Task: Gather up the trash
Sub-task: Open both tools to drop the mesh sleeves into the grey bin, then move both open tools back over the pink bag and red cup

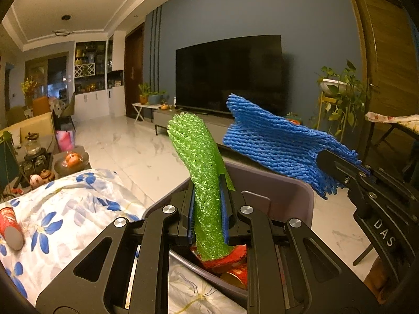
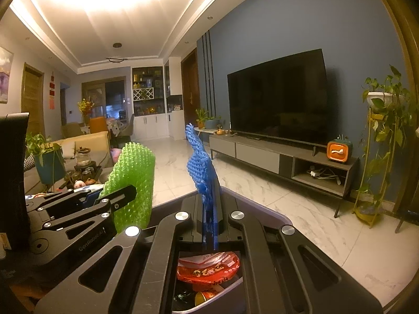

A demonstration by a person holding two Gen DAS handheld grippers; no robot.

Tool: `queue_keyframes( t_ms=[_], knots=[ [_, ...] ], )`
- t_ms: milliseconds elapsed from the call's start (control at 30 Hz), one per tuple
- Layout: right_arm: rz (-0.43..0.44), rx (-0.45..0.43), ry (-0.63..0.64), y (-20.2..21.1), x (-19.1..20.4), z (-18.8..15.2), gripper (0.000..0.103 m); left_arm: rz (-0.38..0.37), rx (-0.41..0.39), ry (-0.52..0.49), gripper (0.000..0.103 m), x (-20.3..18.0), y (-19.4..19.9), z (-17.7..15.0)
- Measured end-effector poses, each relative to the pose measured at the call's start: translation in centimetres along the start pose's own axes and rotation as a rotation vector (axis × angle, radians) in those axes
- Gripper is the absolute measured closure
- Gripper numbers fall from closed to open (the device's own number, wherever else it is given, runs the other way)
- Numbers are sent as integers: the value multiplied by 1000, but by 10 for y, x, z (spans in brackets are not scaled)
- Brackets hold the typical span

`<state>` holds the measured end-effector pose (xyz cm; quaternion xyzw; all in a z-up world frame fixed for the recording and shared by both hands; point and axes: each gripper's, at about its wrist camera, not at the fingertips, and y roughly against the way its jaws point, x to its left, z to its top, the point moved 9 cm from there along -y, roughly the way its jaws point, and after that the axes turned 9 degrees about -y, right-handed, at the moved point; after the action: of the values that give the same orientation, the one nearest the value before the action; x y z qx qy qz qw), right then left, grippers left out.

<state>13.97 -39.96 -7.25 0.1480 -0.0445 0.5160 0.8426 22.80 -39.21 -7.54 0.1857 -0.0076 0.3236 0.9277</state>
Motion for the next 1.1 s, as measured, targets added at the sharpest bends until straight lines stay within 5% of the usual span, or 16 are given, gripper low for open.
queue_keyframes(
  t_ms=[100, 167, 433, 667, 833, 1100],
  knots=[
    [3, 7, -9, -3, -2, -2, 89, -12, 12, 4, 86, 2, -5, -3],
    [4, 6, -18, -4, -5, -2, 72, -31, 18, 11, 83, 2, -8, -6],
    [-8, -4, -30, 0, -9, -2, 70, -33, 22, 38, 48, 7, -9, -11],
    [-11, -13, -29, 7, -9, -3, 66, 4, 7, 57, 33, 16, 5, -14],
    [-9, -19, -19, 13, -5, -3, 58, 85, 4, 80, 23, 35, 27, -21],
    [28, -21, -14, 22, 14, -7, 36, 325, 42, 130, 15, 108, 93, -60]
  ],
)
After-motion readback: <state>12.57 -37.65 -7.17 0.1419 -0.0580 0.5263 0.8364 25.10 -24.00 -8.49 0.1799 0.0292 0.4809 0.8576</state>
